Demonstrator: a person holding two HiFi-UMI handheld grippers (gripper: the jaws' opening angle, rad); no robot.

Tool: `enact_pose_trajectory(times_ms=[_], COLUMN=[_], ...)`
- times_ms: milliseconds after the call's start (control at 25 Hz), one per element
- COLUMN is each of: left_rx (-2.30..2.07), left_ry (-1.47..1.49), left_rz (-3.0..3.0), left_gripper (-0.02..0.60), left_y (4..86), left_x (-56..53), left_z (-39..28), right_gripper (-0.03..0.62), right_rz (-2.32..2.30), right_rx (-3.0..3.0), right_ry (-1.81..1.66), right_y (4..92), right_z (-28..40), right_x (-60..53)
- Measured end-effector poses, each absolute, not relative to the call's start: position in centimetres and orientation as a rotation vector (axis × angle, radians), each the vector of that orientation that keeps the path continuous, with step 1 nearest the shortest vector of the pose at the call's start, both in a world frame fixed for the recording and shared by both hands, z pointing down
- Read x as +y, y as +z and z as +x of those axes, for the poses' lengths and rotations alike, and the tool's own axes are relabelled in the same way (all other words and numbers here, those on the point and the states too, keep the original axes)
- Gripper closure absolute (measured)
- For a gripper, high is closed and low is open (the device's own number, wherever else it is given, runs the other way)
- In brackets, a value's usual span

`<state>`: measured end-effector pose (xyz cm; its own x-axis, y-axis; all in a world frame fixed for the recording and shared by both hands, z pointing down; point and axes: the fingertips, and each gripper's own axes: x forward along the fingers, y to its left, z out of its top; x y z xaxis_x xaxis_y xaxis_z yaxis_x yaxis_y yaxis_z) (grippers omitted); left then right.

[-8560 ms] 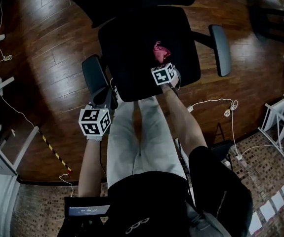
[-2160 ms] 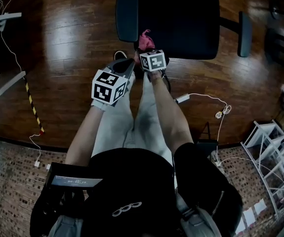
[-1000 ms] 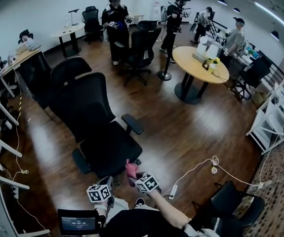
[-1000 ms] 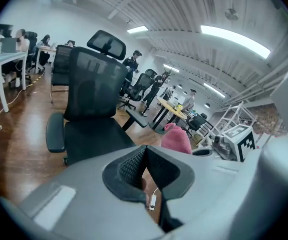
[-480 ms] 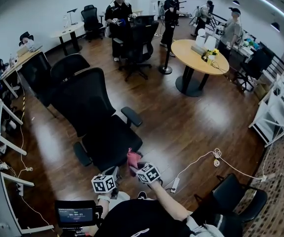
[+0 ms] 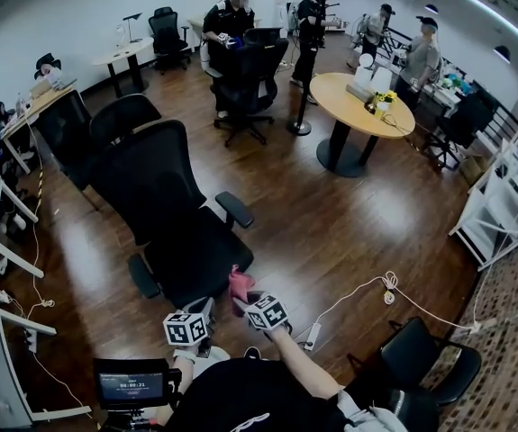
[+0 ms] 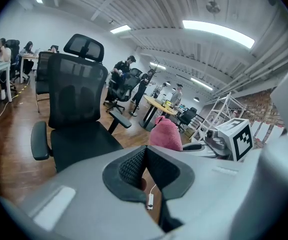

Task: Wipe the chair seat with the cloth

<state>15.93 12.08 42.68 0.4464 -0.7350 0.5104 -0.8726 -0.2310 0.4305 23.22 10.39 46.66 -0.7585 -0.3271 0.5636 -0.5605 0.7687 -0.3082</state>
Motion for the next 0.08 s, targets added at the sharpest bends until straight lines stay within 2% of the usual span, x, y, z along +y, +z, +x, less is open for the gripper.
enact_pose_trajectory(times_ms=[80], left_rx=[-1.344], left_ry=[0.261], left_rz=[2.023], left_gripper=[0.588], left_y=[42.55], left_x=[12.06], left_z=[15.86], right_gripper=[0.528], right_rz=[0.666], right_rx=[-2.478], right_ry=[0.642], right_y=[46.5], right_z=[23.09], right_x=[10.3])
